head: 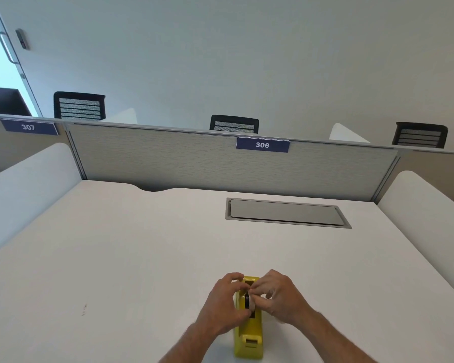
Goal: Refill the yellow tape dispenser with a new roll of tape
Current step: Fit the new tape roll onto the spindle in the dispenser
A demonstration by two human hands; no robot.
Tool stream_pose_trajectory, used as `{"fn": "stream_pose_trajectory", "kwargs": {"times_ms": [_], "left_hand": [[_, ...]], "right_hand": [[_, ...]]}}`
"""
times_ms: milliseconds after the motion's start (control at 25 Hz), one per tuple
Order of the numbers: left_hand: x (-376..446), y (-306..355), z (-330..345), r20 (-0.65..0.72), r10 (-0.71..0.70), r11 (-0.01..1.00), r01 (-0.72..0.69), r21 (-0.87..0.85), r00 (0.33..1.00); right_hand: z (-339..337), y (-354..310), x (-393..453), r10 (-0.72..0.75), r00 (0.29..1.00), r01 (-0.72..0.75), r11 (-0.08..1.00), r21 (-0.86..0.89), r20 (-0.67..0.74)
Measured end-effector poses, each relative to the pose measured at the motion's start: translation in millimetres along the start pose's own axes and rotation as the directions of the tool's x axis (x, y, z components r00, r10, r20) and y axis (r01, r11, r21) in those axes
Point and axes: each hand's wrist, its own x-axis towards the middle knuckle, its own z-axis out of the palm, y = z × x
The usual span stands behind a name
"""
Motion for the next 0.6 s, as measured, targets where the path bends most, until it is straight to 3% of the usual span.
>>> {"fn": "stream_pose_trajectory", "kwargs": {"times_ms": [280,600], "left_hand": [[0.7,-1.6,-0.4,-0.011,-0.008,1.000,0.007,-0.022,1.000],[2.1,-0.9,-0.2,0.008,-0.028,1.000,0.028,-0.013,1.000]], "right_hand": [[-0.5,5.6,1.5,0.064,0.997,-0.065,0.997,0.029,0.034],[4.5,7.4,-0.2,0.015,0.999,-0.013,0.999,-0.052,0.029]]}}
